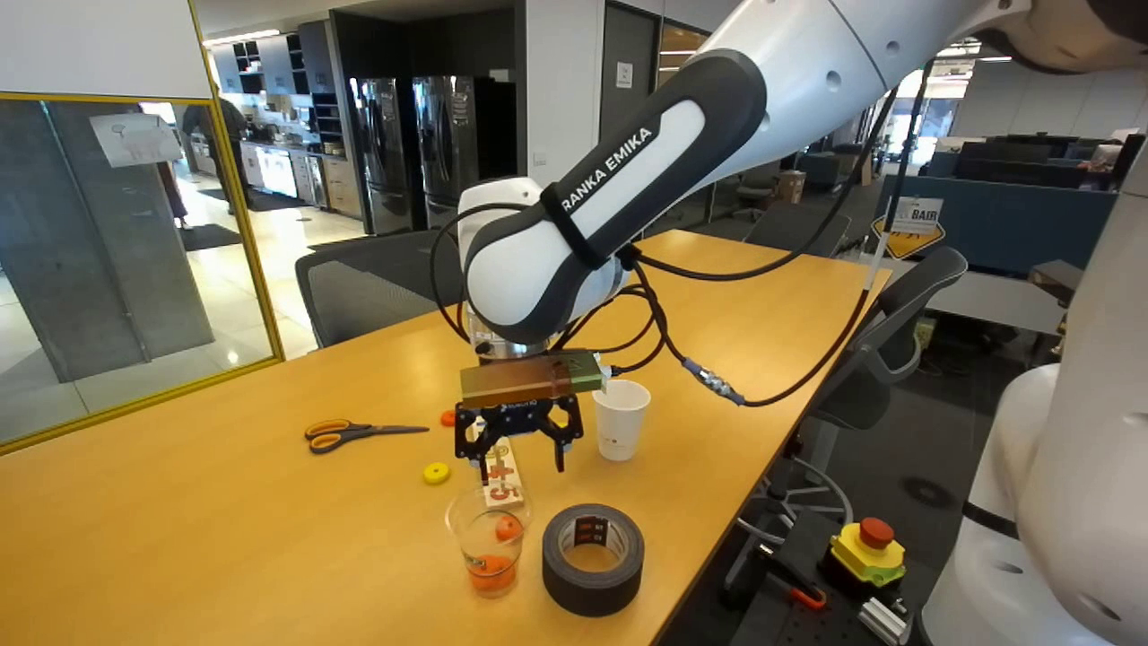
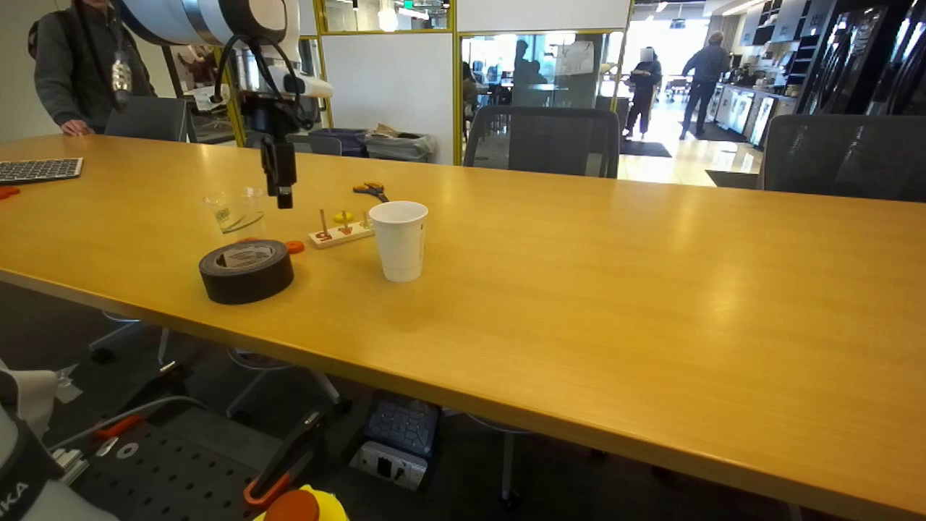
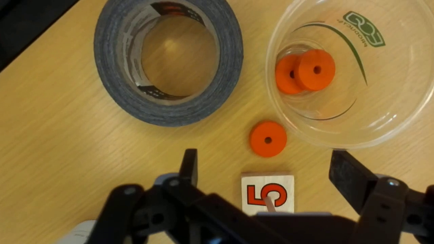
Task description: Pick up the orange tokens from the table and put them in the colourless cup. Pick up the yellow tokens from the table and put them in the white cup.
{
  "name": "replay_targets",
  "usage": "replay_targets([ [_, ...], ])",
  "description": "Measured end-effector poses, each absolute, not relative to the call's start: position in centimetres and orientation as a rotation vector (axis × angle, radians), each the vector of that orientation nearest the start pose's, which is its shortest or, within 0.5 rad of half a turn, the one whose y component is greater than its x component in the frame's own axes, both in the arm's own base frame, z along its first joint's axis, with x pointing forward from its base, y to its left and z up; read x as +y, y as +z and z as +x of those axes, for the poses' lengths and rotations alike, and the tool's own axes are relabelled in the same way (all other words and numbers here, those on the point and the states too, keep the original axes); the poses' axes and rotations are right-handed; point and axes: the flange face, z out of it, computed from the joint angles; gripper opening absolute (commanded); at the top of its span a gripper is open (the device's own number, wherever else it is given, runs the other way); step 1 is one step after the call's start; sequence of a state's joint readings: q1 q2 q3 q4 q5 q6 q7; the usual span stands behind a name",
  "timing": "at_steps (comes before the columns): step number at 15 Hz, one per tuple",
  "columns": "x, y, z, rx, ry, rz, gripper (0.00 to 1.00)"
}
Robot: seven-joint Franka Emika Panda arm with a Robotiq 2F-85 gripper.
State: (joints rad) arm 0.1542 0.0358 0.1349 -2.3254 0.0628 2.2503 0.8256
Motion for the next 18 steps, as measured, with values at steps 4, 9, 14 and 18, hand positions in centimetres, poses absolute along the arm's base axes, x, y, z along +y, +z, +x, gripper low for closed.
replay_targets([
  [4,14.2,30.6,47.4,0.802,0.166,-3.035,1.0],
  [9,14.2,29.3,47.0,0.705,0.14,-3.042,1.0],
  [14,14.6,28.1,47.1,0.631,0.086,-3.039,1.0],
  [18,15.1,26.9,47.0,0.584,0.076,-3.042,1.0],
])
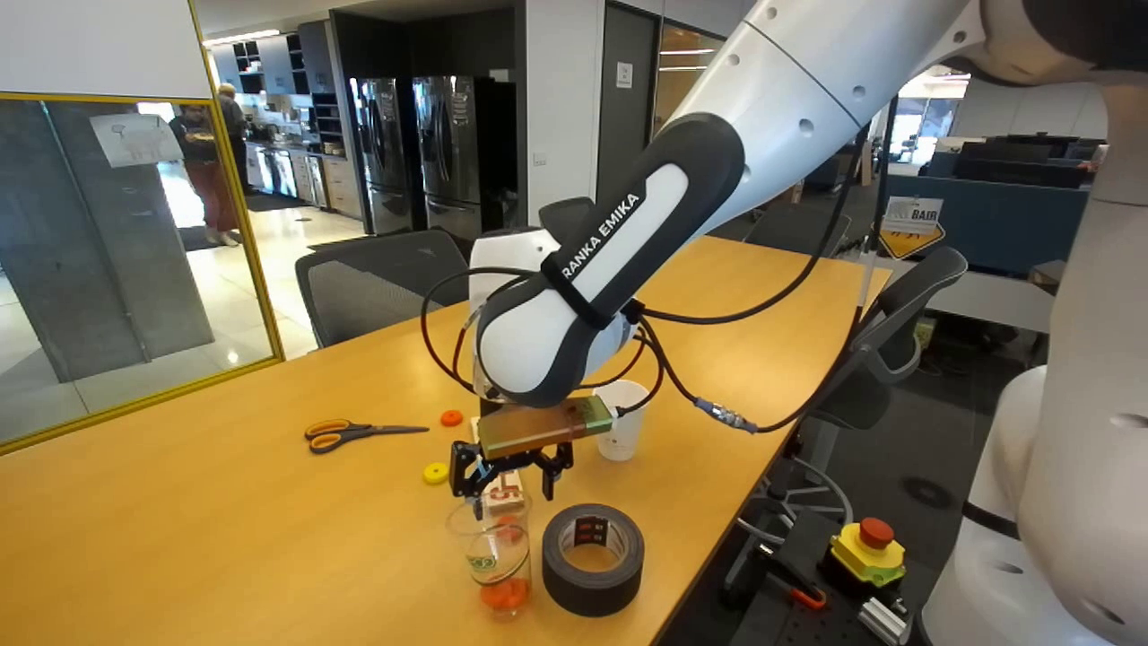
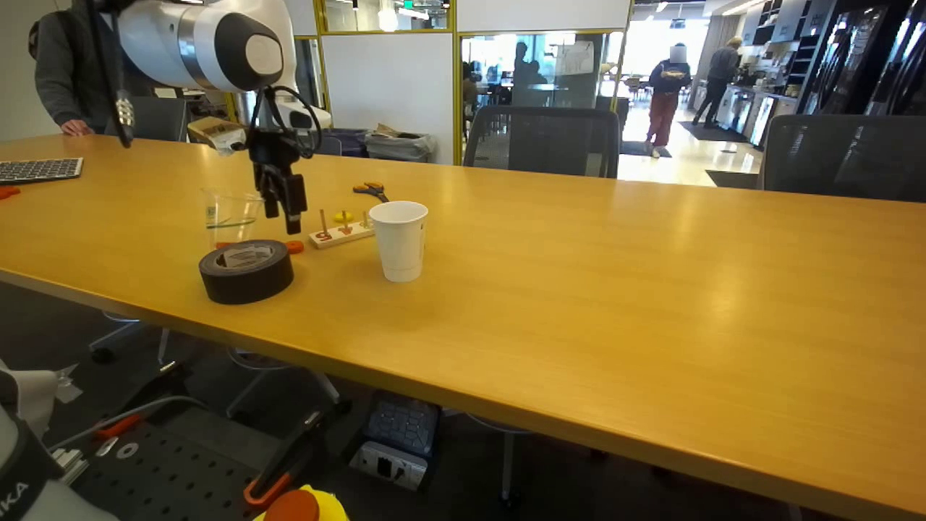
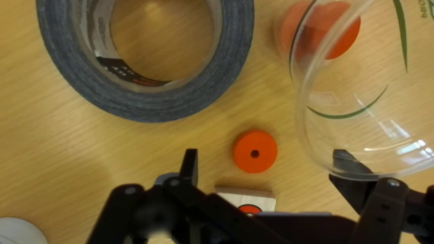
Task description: Pick up the orange tokens from the table and put them in the colourless cup. Pick up the yellow tokens from the table and put them in the white cup.
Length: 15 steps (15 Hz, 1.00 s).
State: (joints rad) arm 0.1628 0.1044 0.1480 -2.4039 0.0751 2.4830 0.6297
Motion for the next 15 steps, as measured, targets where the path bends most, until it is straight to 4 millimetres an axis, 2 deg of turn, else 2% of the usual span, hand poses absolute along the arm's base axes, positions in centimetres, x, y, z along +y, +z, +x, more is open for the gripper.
replay_targets([
  [9,15.56,26.48,47.11,0.535,0.047,-3.041,1.0],
  [15,15.6,27.19,46.89,0.515,0.027,-3.042,1.0],
])
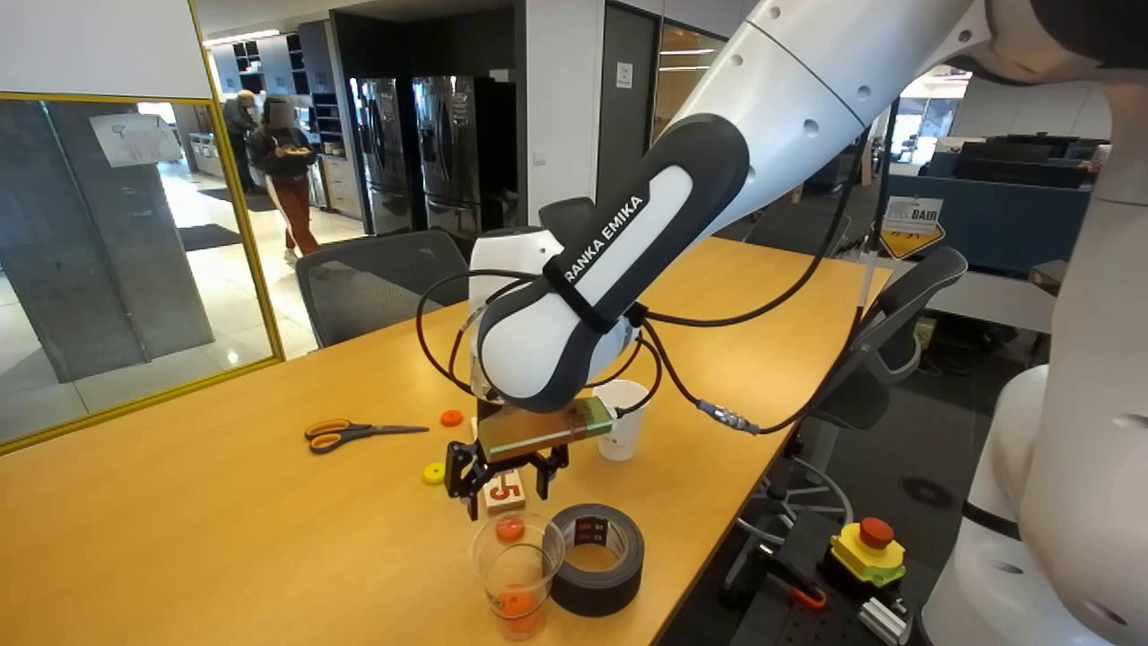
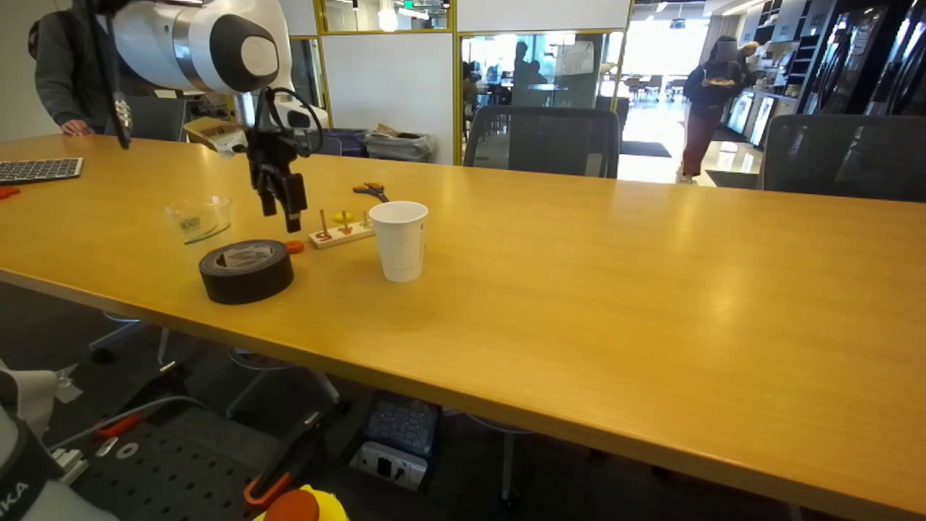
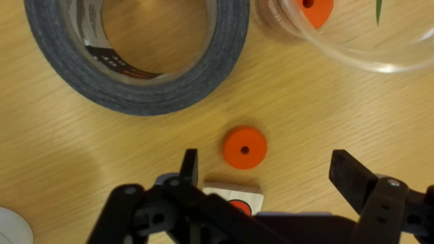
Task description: Pick up the orange tokens from the table and put them in the colourless cup. Pick up the yellow tokens from the table and put them in the white cup.
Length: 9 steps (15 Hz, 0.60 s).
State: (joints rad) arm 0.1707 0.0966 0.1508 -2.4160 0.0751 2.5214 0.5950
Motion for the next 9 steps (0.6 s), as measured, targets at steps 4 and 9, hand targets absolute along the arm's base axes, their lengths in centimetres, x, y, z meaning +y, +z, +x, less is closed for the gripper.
replay_targets([
  [4,15.7,26.9,46.5,0.501,0.041,-3.044,1.0],
  [9,16.0,26.1,45.7,0.474,0.084,-3.036,1.0],
])
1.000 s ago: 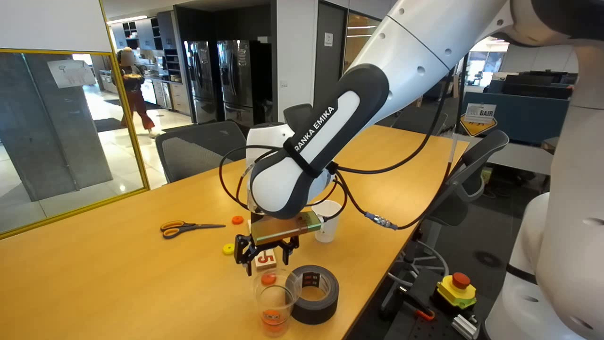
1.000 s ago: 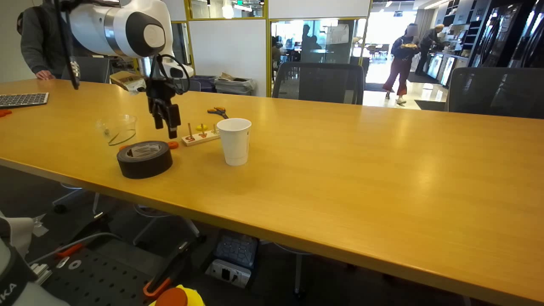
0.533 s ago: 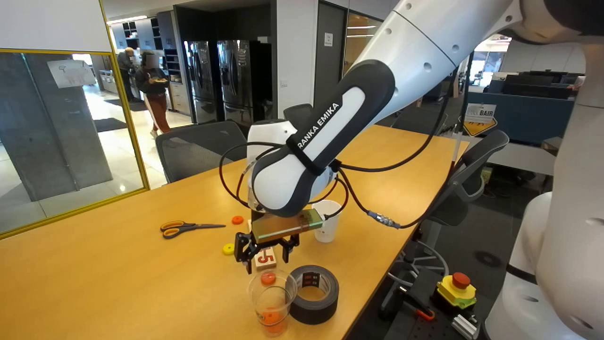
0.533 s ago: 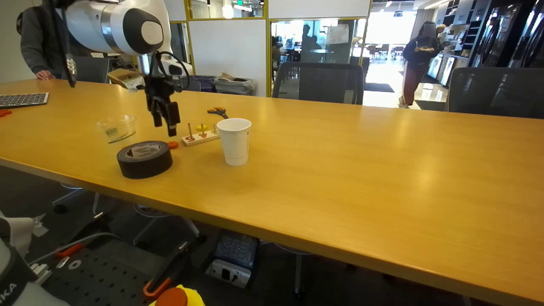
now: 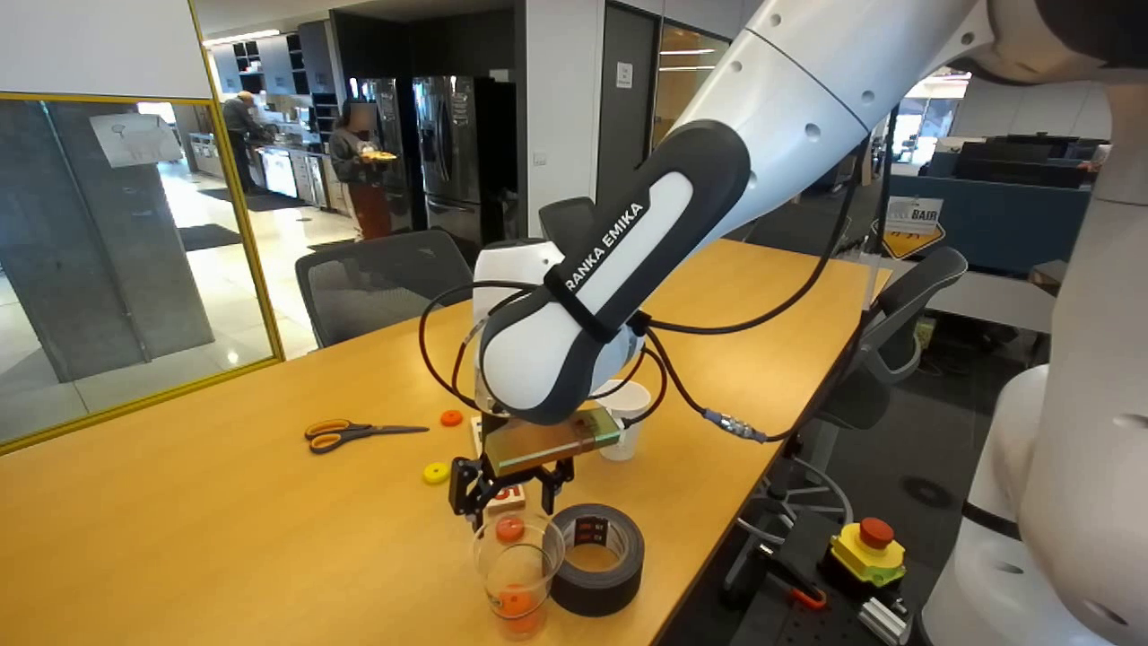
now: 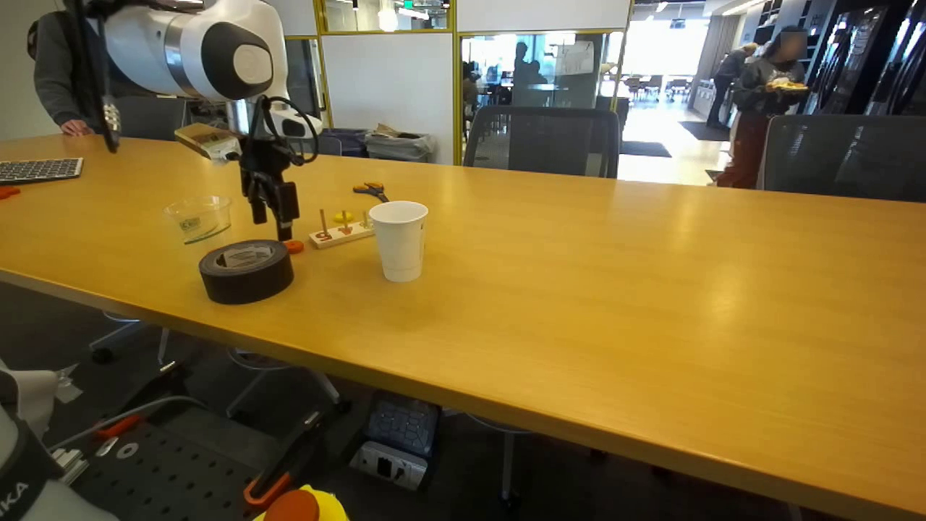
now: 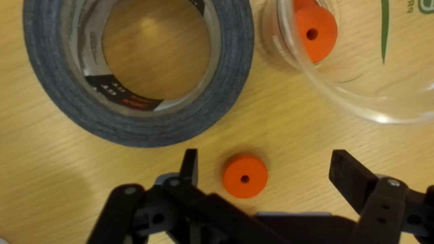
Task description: Pick up the orange tokens from the table and put them in the colourless cup. Pick up the yellow tokens from the table and put them in the white cup.
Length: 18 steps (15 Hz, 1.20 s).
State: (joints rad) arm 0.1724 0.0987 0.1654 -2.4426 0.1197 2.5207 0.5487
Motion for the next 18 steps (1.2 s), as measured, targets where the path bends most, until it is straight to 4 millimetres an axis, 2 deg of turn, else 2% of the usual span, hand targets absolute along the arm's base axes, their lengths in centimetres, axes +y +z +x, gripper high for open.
replay_targets([
  [8,16.6,24.2,45.6,0.414,0.141,-3.045,1.0],
  [13,16.9,23.1,46.5,0.396,0.164,-3.044,1.0],
  [18,17.1,22.8,47.7,0.394,0.158,-3.038,1.0],
])
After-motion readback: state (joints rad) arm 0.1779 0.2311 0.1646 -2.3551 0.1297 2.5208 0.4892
